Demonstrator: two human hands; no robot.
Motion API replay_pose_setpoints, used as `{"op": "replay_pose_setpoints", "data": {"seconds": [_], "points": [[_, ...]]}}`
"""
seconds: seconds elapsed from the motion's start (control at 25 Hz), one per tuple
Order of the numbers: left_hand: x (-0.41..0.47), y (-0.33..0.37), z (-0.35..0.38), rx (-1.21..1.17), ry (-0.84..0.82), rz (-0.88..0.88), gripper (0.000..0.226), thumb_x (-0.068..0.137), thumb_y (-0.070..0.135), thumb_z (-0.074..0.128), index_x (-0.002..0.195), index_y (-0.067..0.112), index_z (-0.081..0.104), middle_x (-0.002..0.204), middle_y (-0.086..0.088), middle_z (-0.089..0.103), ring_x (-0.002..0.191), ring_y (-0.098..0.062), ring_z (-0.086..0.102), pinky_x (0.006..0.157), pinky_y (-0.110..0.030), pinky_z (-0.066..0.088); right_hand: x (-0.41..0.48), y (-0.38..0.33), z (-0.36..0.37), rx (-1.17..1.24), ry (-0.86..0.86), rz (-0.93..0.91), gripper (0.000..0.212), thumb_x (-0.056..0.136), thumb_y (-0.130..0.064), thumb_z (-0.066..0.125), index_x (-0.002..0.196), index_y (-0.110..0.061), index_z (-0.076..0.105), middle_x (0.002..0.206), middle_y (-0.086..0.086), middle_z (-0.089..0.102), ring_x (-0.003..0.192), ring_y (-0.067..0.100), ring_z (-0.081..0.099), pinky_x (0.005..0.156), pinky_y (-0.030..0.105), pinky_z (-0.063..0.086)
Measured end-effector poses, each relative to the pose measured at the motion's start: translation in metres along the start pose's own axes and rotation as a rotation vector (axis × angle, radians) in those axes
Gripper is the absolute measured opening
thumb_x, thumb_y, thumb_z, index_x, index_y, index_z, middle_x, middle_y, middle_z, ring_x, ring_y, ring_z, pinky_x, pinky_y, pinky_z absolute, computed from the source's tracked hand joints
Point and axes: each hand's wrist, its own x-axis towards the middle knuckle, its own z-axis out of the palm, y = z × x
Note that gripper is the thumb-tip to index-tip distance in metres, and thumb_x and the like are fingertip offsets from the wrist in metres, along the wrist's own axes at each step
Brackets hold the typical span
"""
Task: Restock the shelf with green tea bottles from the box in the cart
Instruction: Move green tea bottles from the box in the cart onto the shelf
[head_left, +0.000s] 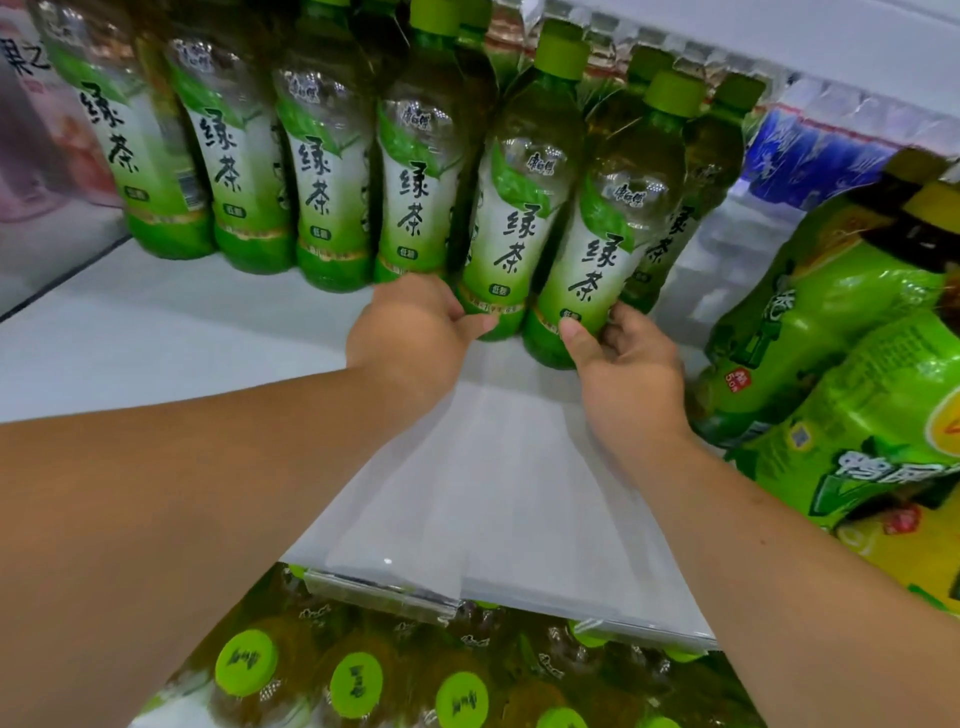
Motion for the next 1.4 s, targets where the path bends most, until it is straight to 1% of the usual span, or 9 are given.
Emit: {"op": "replay_pose_setpoints", "data": {"seconds": [0.16,0.28,0.48,0.6,0.68,0.8,0.96,1.28,1.4], "points": [[0.003,0.006,0.003,0.079,0.027,-0.076,0.033,0.085,0.058,0.068,0.083,0.025,0.074,0.08,0.001,0.071,0.079,-0.025,0.066,0.071,-0.032,0.052,0.011,0.001,0.002,-0.123,0.032,0.008,0.021,0.087,-0.024,0.076,0.104,-0.019,0.064,0.087,-0.014,0.069,0.082,-0.002,0.068,0.078,0.015,0.053],[0.005,0.004,0.006,0.057,0.058,-0.112,0.034,0.083,0.063,0.067,0.084,0.03,0.074,0.085,0.005,0.072,0.081,-0.022,0.066,0.071,-0.03,0.051,0.015,0.0,0.002,-0.234,0.023,-0.029,0.019,0.089,-0.03,0.073,0.103,-0.018,0.071,0.077,-0.021,0.066,0.067,-0.014,0.062,0.066,0.0,0.044],[0.003,0.004,0.007,0.068,0.082,-0.133,0.03,0.086,0.063,0.064,0.079,0.034,0.069,0.084,0.009,0.07,0.081,-0.019,0.063,0.065,-0.027,0.042,0.013,0.003,0.006,-0.36,0.073,-0.063,0.024,0.089,-0.043,0.068,0.103,-0.024,0.072,0.079,-0.015,0.067,0.075,0.004,0.063,0.072,0.02,0.049],[0.003,0.004,0.008,0.073,0.078,-0.122,0.027,0.088,0.06,0.063,0.079,0.035,0.069,0.085,0.009,0.071,0.083,-0.021,0.064,0.068,-0.027,0.044,0.015,0.008,0.007,-0.344,0.039,-0.055,0.017,0.087,-0.033,0.073,0.103,-0.028,0.069,0.082,-0.017,0.067,0.069,-0.009,0.06,0.07,0.014,0.05],[0.002,0.003,0.009,0.068,0.075,-0.114,0.027,0.089,0.058,0.063,0.082,0.033,0.071,0.086,0.01,0.071,0.084,-0.021,0.065,0.071,-0.028,0.049,0.017,0.011,0.009,-0.36,0.049,-0.042,0.019,0.087,-0.033,0.073,0.105,-0.029,0.069,0.083,-0.017,0.068,0.071,-0.007,0.061,0.073,0.016,0.05],[0.001,0.002,0.01,0.071,0.076,-0.093,0.027,0.089,0.057,0.063,0.086,0.032,0.072,0.088,0.01,0.072,0.085,-0.021,0.067,0.079,-0.032,0.055,0.021,0.016,0.01,-0.409,0.045,-0.001,0.03,0.088,-0.041,0.069,0.112,-0.023,0.069,0.092,-0.007,0.071,0.086,0.013,0.067,0.085,0.031,0.054],[0.001,0.003,0.009,0.097,0.069,-0.087,0.026,0.09,0.057,0.062,0.085,0.032,0.07,0.09,0.01,0.073,0.087,-0.021,0.067,0.081,-0.034,0.055,0.022,0.02,0.015,-0.518,0.016,-0.033,0.061,0.079,-0.067,0.049,0.119,-0.023,0.062,0.111,0.002,0.068,0.101,0.024,0.065,0.089,0.044,0.054],[-0.003,0.006,0.008,0.107,0.067,-0.09,0.029,0.085,0.06,0.062,0.07,0.036,0.06,0.088,0.015,0.072,0.087,-0.016,0.067,0.076,-0.028,0.052,0.021,0.015,0.012,-0.621,-0.017,-0.045,0.045,0.093,-0.05,0.054,0.125,-0.02,0.06,0.117,0.008,0.06,0.107,0.03,0.06,0.092,0.046,0.051],[-0.011,0.004,0.004,0.123,0.034,-0.012,0.02,0.088,0.054,0.059,0.084,0.035,0.064,0.094,0.015,0.072,0.092,-0.016,0.066,0.077,-0.026,0.049,0.018,0.006,0.01,-0.573,-0.064,0.015,0.044,0.094,-0.047,0.054,0.128,-0.02,0.059,0.122,0.007,0.061,0.108,0.026,0.061,0.095,0.04,0.051]]}}
